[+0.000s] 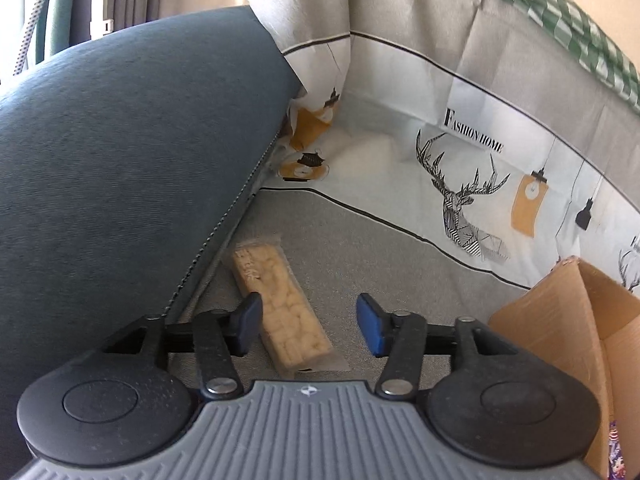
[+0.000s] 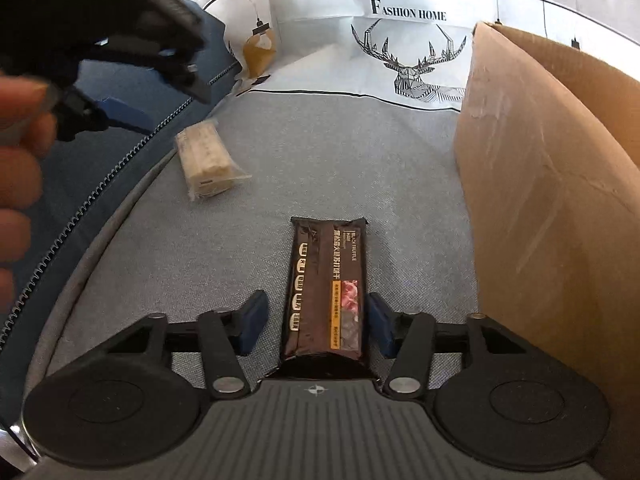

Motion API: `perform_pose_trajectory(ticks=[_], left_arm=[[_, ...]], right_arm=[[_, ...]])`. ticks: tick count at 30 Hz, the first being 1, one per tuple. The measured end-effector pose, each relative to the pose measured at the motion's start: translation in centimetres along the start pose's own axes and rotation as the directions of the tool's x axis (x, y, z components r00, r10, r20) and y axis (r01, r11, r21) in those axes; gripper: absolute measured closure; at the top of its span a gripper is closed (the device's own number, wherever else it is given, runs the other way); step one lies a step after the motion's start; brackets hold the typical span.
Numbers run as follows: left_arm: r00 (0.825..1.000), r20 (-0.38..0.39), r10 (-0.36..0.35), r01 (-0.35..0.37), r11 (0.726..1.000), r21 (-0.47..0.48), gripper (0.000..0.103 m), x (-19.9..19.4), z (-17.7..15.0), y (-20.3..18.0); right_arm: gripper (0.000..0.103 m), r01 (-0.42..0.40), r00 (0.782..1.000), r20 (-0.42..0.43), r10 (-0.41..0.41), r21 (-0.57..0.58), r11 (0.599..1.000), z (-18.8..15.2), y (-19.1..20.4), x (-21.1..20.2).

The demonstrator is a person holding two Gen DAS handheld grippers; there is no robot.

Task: Organize snacks
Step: 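Grasp the dark chocolate bar with the right gripper while the left gripper grasps the cream wafer bar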

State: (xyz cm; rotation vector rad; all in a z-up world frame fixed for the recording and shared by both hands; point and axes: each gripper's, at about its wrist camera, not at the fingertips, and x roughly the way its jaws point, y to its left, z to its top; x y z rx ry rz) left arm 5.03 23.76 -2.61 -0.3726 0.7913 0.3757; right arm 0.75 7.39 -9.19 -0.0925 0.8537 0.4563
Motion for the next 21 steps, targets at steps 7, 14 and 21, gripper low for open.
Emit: perform_pose_trajectory(ticks=[7,14,21], left_arm=[[0.998,-0.029,0.051,-0.051,0.999,0.009,0.032,2.0,0.3,-1.0],[0.992,-0.073,0.107,-0.106,0.994,0.008,0.029,4.2,0.5,-1.0],[0.987,-0.108,0.121,-0.122,0.993,-0.002,0.028,6.0,0.9,-1.0]], right_arm=[[0.062,0.006,1.0,0.008,-0.006,0.025,1.0,0.2,-0.3,0.0],[0.062,-0.005,1.0,-0.001,0.005,0.056,0.998,0.6,-0.6,0.3],[0.059,0.006,1.0,-0.006,-0.005,0.043,0.999,0.7,-0.4,0.4]])
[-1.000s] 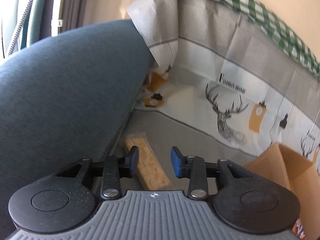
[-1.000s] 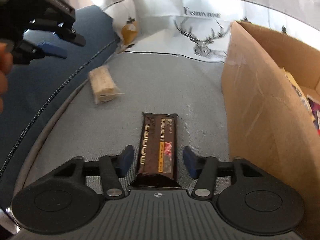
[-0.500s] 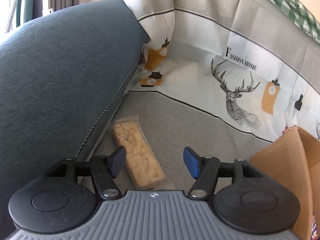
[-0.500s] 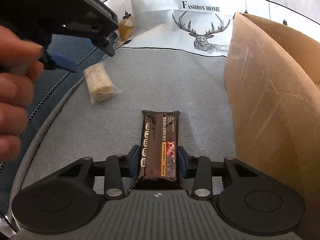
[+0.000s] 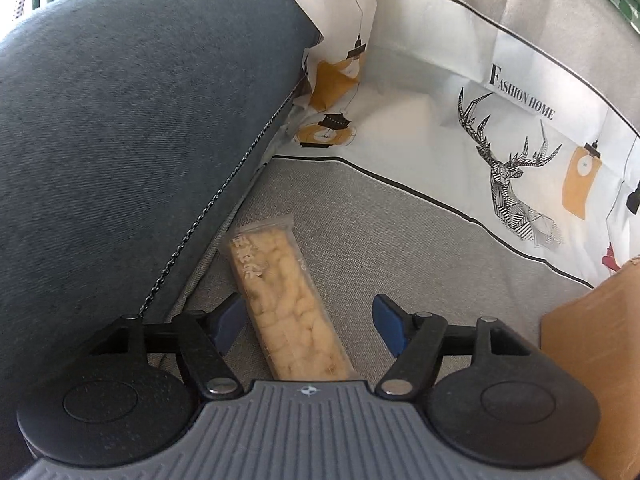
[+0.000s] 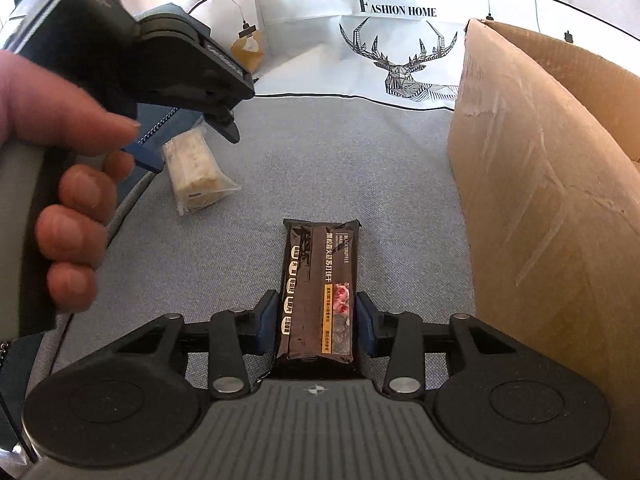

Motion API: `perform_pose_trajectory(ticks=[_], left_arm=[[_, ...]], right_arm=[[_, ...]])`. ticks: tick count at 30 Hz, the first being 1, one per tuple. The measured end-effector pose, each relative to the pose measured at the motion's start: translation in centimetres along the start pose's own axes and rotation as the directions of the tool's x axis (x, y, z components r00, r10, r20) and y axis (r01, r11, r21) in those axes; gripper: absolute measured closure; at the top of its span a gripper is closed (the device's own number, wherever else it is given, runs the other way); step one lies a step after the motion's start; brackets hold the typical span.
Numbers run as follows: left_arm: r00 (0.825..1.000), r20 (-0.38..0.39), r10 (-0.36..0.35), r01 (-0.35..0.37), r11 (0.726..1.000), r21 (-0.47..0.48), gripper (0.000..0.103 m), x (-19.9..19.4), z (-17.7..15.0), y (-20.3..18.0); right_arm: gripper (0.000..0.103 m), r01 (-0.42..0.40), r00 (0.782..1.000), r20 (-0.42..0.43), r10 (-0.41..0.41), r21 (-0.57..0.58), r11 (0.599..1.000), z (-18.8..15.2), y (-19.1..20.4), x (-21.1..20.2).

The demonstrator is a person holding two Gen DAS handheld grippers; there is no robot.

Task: Organize snacks
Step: 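Grasp the dark chocolate bar with the right gripper while the left gripper grasps the cream wafer bar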

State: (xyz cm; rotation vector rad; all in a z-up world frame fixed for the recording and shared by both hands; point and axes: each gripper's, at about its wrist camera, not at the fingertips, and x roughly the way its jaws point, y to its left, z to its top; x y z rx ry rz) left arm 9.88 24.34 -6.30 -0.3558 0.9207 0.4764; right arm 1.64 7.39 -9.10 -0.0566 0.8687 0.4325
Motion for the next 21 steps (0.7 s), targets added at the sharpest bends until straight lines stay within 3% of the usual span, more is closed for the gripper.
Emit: perform_pose_trajectory(ticks=[11,16,21], left_arm=[[0.997,-0.048,0.052,-0.05,0.998,0.047,0.03,2.0,-0.1,-0.9],[0.997,-0.045,0.056,-0.052,0.996,0.076,0.063,1.5,-0.6,-0.6],[0.999,-0.044,0.017,-0.012,0.993,0.116,0.063,-1.3,-2.1,0.3]], right_arm=[[0.062,0.02,1.0,0.017,-0.019,-0.052,0.998,-0.1,0.4,0.2],[0.062,0.012,1.0,0.023,-0.011,-0.05,0.999,-0.2,0.2,0.0],[0.062,-0.012,0.999,0.031,0.014,-0.037,0.999,-0.5,-0.1,-0.7]])
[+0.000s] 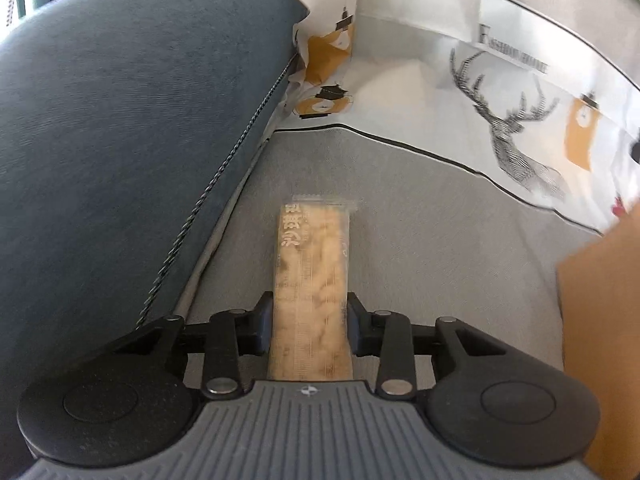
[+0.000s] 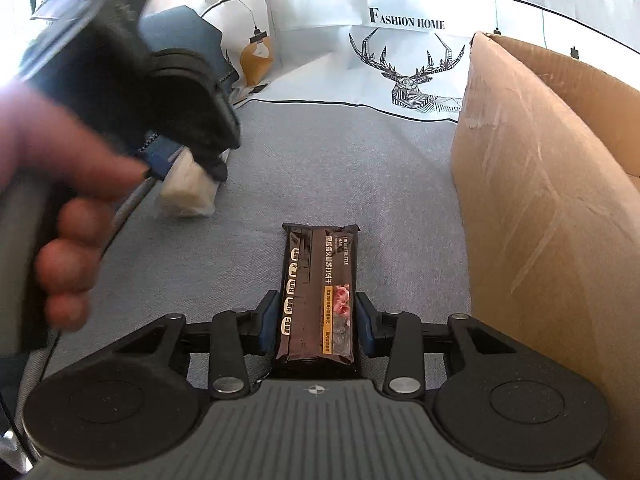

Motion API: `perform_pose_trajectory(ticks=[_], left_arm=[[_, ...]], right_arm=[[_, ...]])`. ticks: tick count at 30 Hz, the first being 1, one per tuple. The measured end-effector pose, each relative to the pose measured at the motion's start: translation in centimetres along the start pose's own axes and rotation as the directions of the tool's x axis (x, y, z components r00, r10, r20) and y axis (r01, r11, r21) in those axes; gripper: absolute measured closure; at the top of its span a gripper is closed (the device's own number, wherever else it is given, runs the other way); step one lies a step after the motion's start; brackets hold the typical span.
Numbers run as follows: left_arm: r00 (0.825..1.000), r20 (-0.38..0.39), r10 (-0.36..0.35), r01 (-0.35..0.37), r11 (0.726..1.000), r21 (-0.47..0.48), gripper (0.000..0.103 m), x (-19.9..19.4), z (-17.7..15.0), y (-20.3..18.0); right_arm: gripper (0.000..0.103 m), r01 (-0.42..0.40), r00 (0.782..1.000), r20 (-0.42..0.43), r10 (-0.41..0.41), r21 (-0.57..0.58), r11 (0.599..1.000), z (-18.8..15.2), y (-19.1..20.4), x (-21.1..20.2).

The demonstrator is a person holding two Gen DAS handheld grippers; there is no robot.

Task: Organize snacks
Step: 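Grasp the dark chocolate bar with the right gripper while the left gripper grasps the cream wafer bar, then lift both bars and carry them over the cardboard box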

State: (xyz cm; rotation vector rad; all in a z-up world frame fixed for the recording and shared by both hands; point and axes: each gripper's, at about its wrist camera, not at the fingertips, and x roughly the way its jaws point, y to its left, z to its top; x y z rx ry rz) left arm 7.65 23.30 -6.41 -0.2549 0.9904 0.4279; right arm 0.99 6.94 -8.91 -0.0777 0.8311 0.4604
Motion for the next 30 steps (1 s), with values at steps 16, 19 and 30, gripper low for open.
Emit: perform_pose_trajectory(ticks=[16,19,30], left_arm=[[0.981,-0.069,-0.181,0.176,0.981,-0.077,0.064,-9.1,-8.0,3.9],[0.984,-0.136,-0.112,0.107,0.993,-0.04,0.064,-9.5,-9.7,2.6],[0.984,-0.155,-0.083,0.078,0.996,-0.039,0.06,-10.7,-14.2,1.4]], right_arm=[[0.062,-0.108,0.993,-0.056,0.105,-0.041,0.993,-3.3,0.6,-6.3],[0.062,-0.117,0.991,-0.074,0.114,-0.039,0.992,-3.9,0.2,-7.3],[0.06,-0.103,0.983,-0.157,0.094,-0.05,0.993,-5.7,-0.1,-7.2]])
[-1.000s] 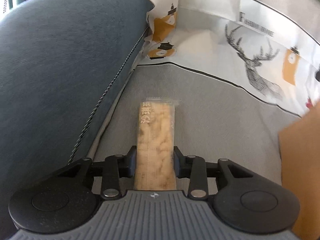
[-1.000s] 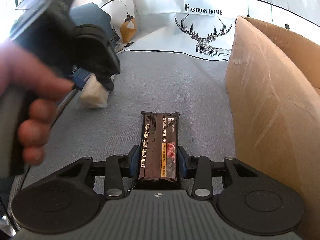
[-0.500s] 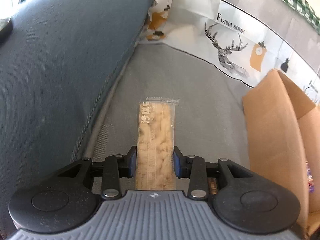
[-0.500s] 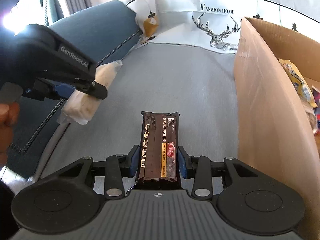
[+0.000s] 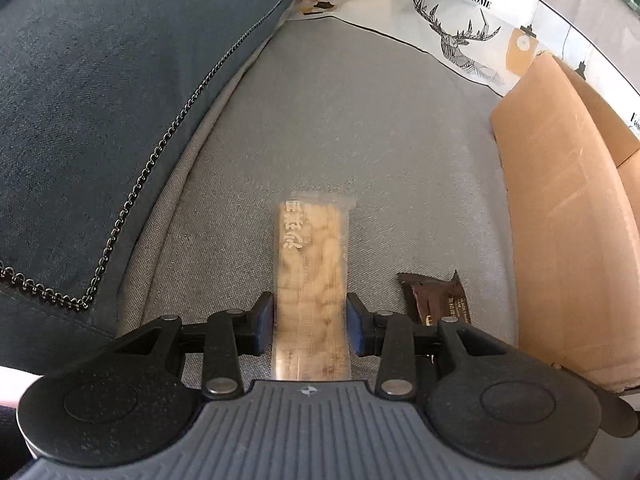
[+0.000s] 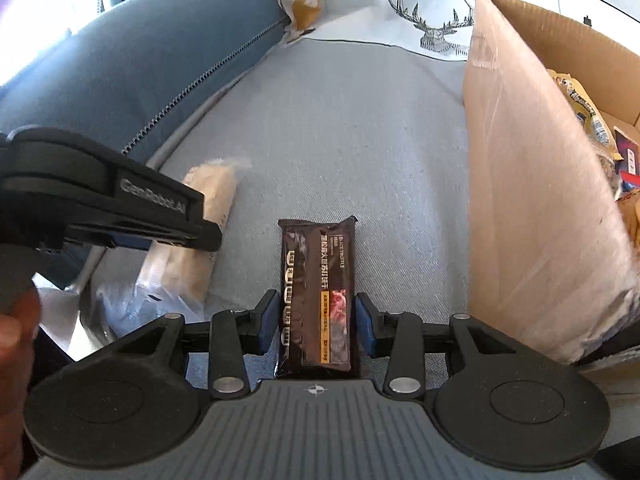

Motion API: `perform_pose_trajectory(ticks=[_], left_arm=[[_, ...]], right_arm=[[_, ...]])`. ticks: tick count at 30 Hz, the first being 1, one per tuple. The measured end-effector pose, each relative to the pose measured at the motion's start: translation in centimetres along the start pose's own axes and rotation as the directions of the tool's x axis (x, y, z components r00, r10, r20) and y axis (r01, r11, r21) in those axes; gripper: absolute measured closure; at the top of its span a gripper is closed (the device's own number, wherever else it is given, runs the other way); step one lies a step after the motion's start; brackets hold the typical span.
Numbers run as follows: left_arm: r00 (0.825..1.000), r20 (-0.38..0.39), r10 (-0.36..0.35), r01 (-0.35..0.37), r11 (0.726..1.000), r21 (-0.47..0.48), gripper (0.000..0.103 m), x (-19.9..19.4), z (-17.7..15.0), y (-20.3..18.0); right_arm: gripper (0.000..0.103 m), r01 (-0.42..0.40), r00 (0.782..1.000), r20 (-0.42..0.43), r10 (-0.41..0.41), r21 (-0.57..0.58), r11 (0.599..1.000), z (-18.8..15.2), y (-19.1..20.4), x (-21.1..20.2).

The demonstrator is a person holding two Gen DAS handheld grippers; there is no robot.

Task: Organize snacks
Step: 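Lift both bars and carry them over the cardboard box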

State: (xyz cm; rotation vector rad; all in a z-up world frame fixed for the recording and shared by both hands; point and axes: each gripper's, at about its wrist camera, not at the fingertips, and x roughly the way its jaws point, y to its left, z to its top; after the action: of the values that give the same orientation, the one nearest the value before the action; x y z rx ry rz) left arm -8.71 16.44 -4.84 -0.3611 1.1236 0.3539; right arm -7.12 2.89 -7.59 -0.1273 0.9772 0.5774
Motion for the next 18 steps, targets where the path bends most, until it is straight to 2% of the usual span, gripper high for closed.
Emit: perform_pose_trajectory(ticks=[7,10,13,16,18], left_arm=[[0.999,0.01,0.046,-0.046,0.996,0.078,0.06,1.1,-0.2,-1.5],[0.998,0.021,0.064,-0.066,0.992,0.104,0.062,1.3,-0.4,-1.8],[0.997,0.042,0.06,-0.065,0.992,0.111,0.064,0.9,-0.5,-1.9],[0.993,0.115,0.017,-0.031,0.993,0.114,0.064,-0.9,-1.0,-2.0],[0.98,0.197,-0.026,0.003,0.993,0.118,0.064,-2.8,-1.4,-2.1]], right_arm=[[0.057,0.013,1.0,0.017,-0.012,-0.041,0.999,0.1,0.5,0.6],[0.062,0.02,0.999,0.027,-0.018,-0.064,0.998,-0.1,0.6,0.5],[0.062,0.02,0.998,0.053,-0.016,-0.067,0.998,-0.2,0.7,-0.2],[0.062,0.028,0.991,0.129,-0.017,-0.082,0.996,-0.2,1.0,-2.0],[0.062,0.04,0.982,0.187,-0.021,-0.1,0.994,-0.2,1.3,-3.5]])
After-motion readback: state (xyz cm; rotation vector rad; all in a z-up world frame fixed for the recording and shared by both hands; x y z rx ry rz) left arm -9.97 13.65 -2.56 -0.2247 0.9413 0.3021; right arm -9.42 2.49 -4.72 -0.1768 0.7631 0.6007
